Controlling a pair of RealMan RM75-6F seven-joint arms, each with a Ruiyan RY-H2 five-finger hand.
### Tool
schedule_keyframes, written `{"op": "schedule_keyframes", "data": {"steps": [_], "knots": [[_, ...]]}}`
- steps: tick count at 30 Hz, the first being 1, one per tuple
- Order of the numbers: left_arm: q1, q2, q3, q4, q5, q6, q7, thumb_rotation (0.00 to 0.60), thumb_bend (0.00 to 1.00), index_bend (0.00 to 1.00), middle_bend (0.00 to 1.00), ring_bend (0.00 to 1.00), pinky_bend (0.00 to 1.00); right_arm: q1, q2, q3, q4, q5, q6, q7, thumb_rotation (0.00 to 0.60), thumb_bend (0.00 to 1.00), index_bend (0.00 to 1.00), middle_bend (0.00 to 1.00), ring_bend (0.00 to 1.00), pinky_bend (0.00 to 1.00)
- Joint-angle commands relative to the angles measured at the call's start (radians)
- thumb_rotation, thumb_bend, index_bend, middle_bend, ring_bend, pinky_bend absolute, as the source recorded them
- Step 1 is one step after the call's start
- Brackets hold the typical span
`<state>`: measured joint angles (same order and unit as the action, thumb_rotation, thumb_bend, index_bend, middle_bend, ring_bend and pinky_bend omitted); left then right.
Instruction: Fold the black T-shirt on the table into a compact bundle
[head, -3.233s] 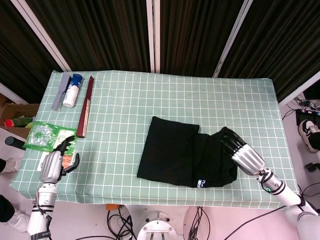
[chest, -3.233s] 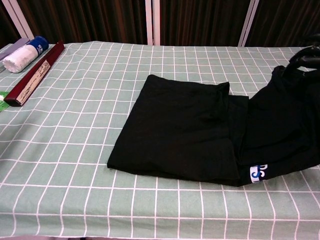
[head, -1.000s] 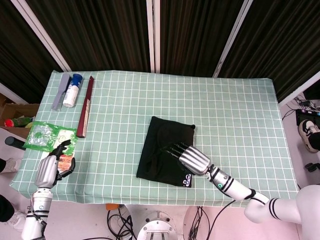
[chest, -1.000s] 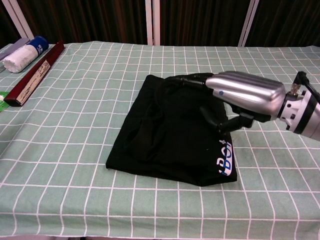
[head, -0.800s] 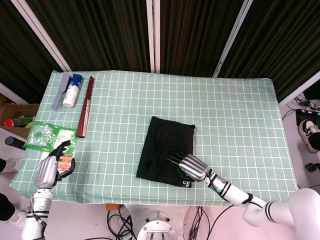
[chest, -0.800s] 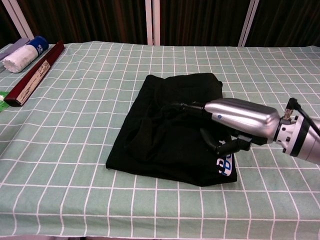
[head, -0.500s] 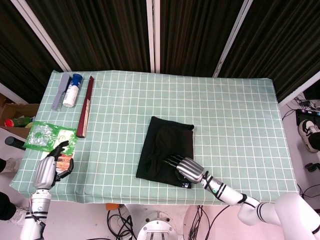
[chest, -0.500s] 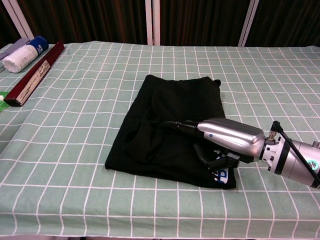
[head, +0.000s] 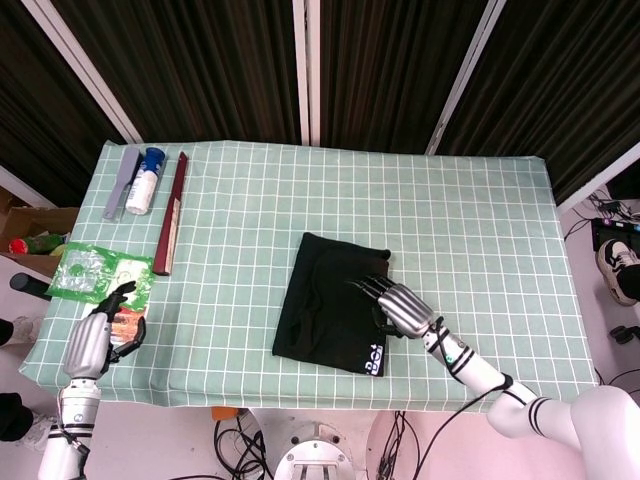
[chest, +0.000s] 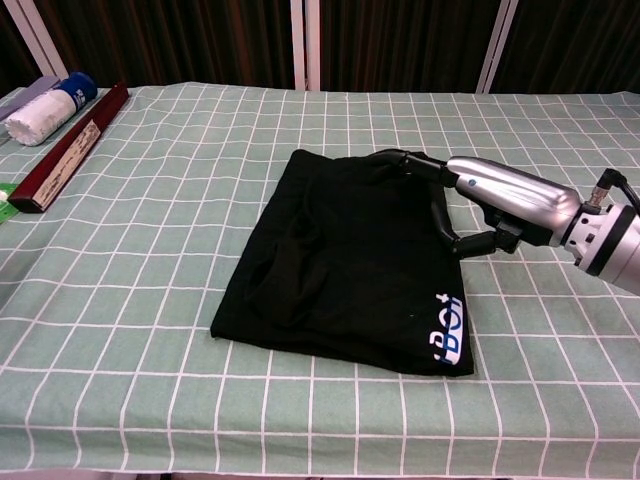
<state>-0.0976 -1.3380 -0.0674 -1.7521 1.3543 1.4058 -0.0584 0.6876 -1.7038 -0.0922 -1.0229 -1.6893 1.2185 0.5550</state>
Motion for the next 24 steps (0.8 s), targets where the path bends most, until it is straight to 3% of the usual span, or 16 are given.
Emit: {"op": "schedule_keyframes", "data": {"steps": [1, 5, 9, 13, 15, 18, 21, 24], "knots": [[0.002, 0.0, 0.001, 0.001, -0.003, 0.0, 0.0, 0.29, 0.45, 0.13, 0.17, 0.22, 0.3, 0.023, -0.053, 0.035, 0.101, 0.063, -0.105, 0.037, 0.6, 0.9, 0.06, 0.14, 0.07, 0.19], [0.005, 0.003, 0.001, 0.004, -0.007, 0.001, 0.001, 0.288, 0.45, 0.13, 0.17, 0.22, 0.3, 0.045, -0.098, 0.042, 0.177, 0.069, -0.157, 0.063, 0.6, 0.89, 0.06, 0.14, 0.07, 0.19], [0.01, 0.013, -0.002, 0.011, -0.013, 0.01, 0.01, 0.288, 0.45, 0.13, 0.17, 0.22, 0.3, 0.026, -0.072, 0.04, 0.151, 0.016, -0.025, 0.079, 0.6, 0.88, 0.06, 0.14, 0.07, 0.19], [0.015, 0.027, -0.009, 0.028, -0.018, 0.029, 0.044, 0.29, 0.45, 0.13, 0.17, 0.22, 0.3, -0.026, 0.048, 0.045, 0.032, -0.014, 0.125, 0.004, 0.6, 0.79, 0.06, 0.15, 0.07, 0.19], [0.018, 0.037, -0.013, 0.043, -0.024, 0.04, 0.076, 0.308, 0.44, 0.13, 0.17, 0.22, 0.3, -0.066, 0.146, 0.045, -0.059, 0.001, 0.163, -0.095, 0.6, 0.71, 0.06, 0.15, 0.07, 0.19], [0.024, 0.053, -0.017, 0.071, -0.023, 0.066, 0.131, 0.361, 0.42, 0.13, 0.17, 0.22, 0.29, -0.146, 0.296, 0.051, -0.22, 0.074, 0.183, -0.316, 0.6, 0.55, 0.06, 0.15, 0.07, 0.19], [0.029, 0.079, -0.006, 0.111, 0.0, 0.082, 0.177, 0.489, 0.42, 0.13, 0.17, 0.19, 0.25, -0.24, 0.434, 0.048, -0.395, 0.175, 0.212, -0.516, 0.6, 0.38, 0.06, 0.14, 0.07, 0.17], [0.042, 0.09, 0.0, 0.15, 0.023, 0.116, 0.205, 0.597, 0.41, 0.13, 0.16, 0.16, 0.23, -0.337, 0.52, 0.032, -0.513, 0.237, 0.276, -0.583, 0.6, 0.3, 0.04, 0.12, 0.05, 0.15]]}}
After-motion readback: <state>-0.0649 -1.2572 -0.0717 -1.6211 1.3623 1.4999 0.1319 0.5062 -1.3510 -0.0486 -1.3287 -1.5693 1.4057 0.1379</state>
